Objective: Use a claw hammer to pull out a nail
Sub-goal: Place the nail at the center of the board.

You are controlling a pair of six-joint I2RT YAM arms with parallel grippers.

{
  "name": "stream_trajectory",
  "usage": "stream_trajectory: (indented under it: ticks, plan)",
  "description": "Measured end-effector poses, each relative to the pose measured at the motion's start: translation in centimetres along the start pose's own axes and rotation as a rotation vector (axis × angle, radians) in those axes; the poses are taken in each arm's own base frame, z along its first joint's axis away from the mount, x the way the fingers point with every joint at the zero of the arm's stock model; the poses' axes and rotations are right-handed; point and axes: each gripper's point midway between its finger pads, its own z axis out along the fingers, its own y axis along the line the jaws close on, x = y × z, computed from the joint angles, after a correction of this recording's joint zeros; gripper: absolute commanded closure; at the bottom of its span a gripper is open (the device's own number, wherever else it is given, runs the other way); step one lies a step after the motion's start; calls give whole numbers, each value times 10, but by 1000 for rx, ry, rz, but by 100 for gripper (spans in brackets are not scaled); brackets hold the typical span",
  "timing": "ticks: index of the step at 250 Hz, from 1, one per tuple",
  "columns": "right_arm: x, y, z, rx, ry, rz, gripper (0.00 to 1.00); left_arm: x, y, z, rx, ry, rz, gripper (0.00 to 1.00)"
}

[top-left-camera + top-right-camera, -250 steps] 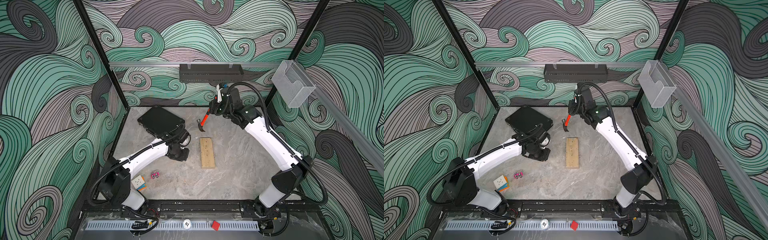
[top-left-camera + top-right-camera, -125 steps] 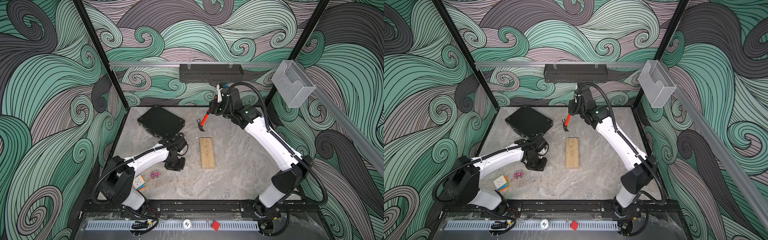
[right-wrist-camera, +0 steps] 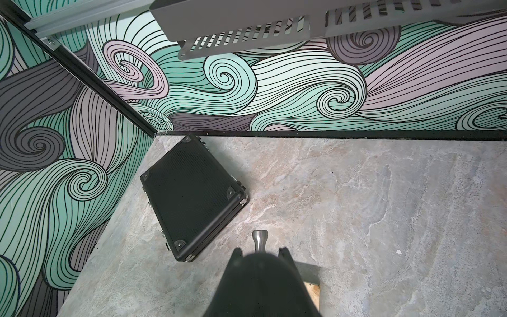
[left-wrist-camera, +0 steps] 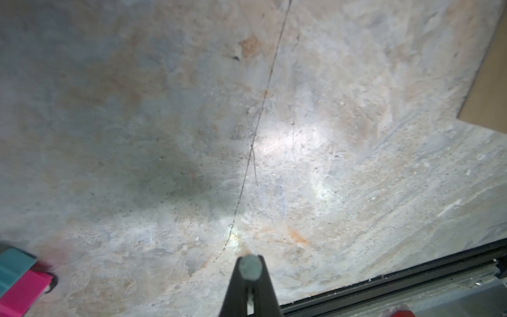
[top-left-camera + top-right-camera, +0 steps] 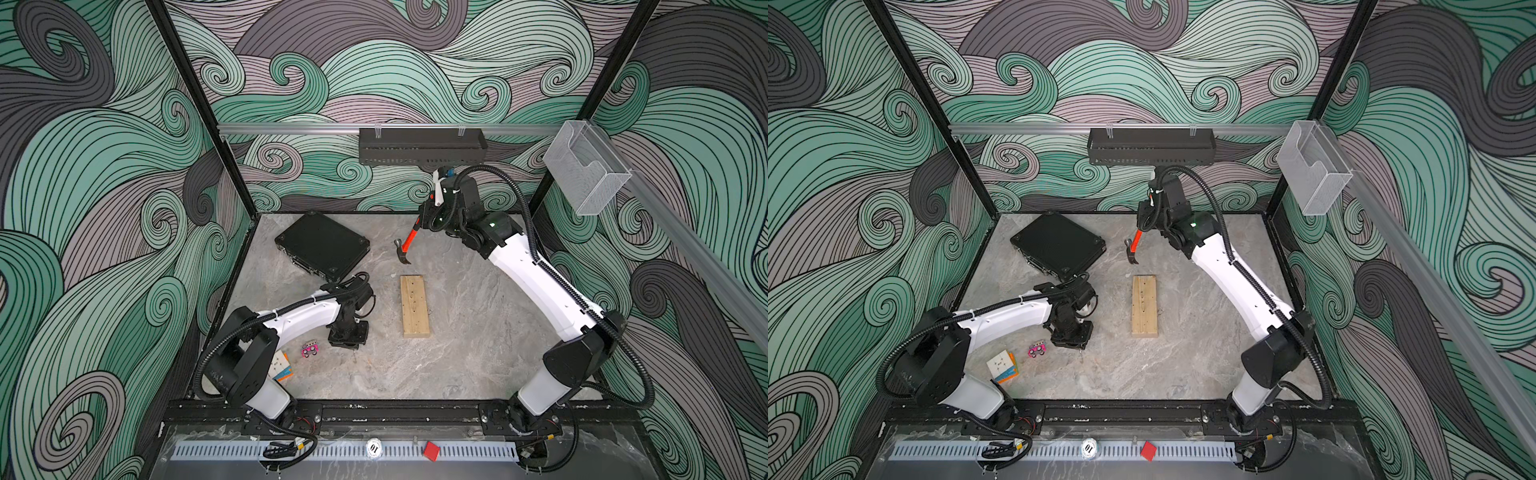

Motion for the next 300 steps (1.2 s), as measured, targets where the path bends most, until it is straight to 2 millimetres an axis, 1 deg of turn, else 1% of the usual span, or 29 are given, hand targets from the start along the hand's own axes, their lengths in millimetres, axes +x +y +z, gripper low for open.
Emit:
stream_trajectory:
  ticks: [84, 147, 208, 300]
  plan:
    - [-1, -1, 0, 2, -2, 5, 100, 23, 13, 14, -21, 56, -57, 100]
    - [-1, -1, 0, 1, -4, 5, 100, 28, 12, 15, -24, 60, -62, 100]
    - [-2, -2, 0, 2, -4, 6, 100, 37, 17, 19, -37, 79, -73, 100]
    - [-2, -7, 2, 12, -3, 10, 100, 39, 19, 22, -46, 92, -83, 100]
